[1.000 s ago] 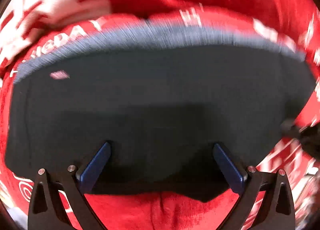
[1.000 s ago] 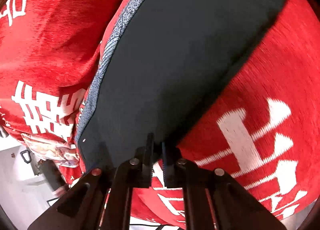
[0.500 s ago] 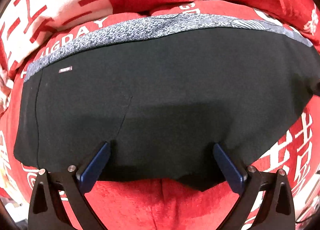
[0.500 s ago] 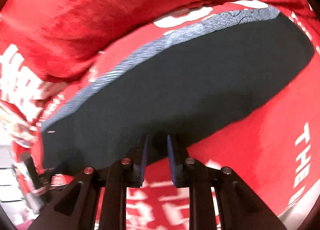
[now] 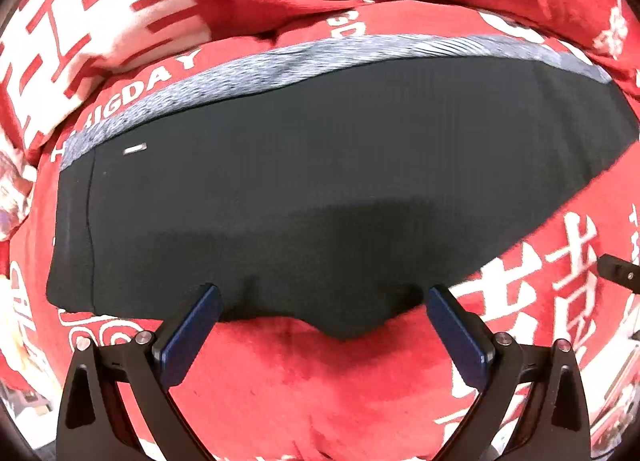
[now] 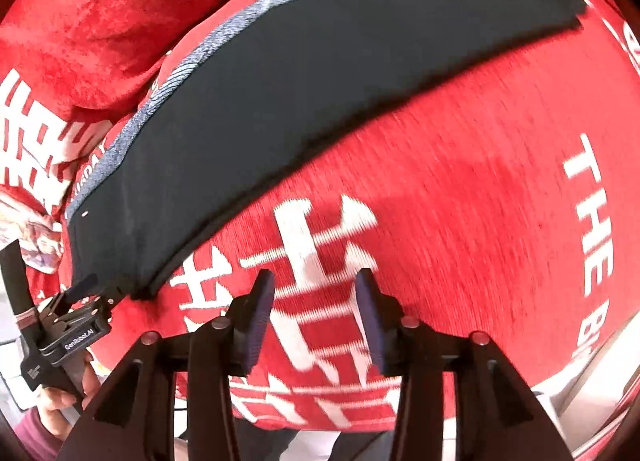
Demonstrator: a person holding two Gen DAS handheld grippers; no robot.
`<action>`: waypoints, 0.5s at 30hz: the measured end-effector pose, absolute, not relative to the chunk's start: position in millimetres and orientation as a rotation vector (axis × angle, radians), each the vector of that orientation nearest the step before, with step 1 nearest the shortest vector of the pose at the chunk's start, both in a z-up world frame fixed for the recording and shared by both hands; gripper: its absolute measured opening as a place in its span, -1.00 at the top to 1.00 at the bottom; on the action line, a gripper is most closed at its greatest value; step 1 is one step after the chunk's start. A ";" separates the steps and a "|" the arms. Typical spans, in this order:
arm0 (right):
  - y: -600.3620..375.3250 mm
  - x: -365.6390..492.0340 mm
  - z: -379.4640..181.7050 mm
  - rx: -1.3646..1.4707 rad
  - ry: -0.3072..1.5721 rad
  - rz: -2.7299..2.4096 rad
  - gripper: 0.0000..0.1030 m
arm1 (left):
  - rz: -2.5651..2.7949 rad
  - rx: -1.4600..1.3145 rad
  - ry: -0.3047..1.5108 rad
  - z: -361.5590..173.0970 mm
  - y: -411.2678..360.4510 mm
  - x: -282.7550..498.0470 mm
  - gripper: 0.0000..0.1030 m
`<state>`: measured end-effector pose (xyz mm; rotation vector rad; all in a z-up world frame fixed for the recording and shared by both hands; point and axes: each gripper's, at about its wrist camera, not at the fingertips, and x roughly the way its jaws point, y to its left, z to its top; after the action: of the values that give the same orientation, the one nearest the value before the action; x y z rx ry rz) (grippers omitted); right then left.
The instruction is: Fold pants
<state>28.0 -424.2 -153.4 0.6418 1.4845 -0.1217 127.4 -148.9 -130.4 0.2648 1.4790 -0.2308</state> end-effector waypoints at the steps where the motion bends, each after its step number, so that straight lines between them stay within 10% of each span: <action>1: -424.0 23.8 -152.7 0.654 1.483 -0.126 0.09 | -0.242 0.270 1.480 -130.2 -154.4 123.7 -1.00; 15: -475.4 -19.5 -149.9 0.786 1.439 -0.185 0.01 | -0.379 0.361 1.493 -117.0 -251.5 93.2 -1.00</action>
<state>-19.5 -475.4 -149.9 0.7860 1.4390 -0.1850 93.2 -251.5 -117.0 0.3610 1.4926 -0.3787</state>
